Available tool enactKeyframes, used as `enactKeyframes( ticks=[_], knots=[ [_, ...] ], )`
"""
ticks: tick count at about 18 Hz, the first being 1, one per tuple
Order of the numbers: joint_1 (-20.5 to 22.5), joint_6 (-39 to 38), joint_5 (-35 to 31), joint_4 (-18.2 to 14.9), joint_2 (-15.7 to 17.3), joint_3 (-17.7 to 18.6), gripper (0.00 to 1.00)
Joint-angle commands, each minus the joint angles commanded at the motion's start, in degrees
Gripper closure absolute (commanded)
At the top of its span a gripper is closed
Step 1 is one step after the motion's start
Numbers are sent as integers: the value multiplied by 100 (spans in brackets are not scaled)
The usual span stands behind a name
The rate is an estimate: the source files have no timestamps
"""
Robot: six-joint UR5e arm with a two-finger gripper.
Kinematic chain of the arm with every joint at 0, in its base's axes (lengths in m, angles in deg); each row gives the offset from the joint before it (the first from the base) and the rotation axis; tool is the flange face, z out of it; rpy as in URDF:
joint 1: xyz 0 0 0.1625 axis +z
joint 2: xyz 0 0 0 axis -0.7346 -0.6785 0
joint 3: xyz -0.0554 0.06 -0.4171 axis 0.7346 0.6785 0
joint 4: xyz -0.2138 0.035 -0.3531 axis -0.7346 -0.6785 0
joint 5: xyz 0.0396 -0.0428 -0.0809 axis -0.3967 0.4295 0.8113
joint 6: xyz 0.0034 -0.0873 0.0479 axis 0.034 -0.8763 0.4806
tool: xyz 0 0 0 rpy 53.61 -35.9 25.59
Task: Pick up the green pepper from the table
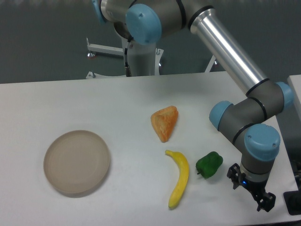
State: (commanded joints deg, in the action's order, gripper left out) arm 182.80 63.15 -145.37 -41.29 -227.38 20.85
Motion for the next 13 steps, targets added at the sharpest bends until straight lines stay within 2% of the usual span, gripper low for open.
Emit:
enactKeyframes(
  ticks=[6,8,10,13],
  knots=[
    [0,-79,62,0,53,44,0],
    [0,-88,105,-9,140,157,0],
    [44,-97,368,0,272,386,0],
    [176,-412,834,-9,395,536,0]
  ],
)
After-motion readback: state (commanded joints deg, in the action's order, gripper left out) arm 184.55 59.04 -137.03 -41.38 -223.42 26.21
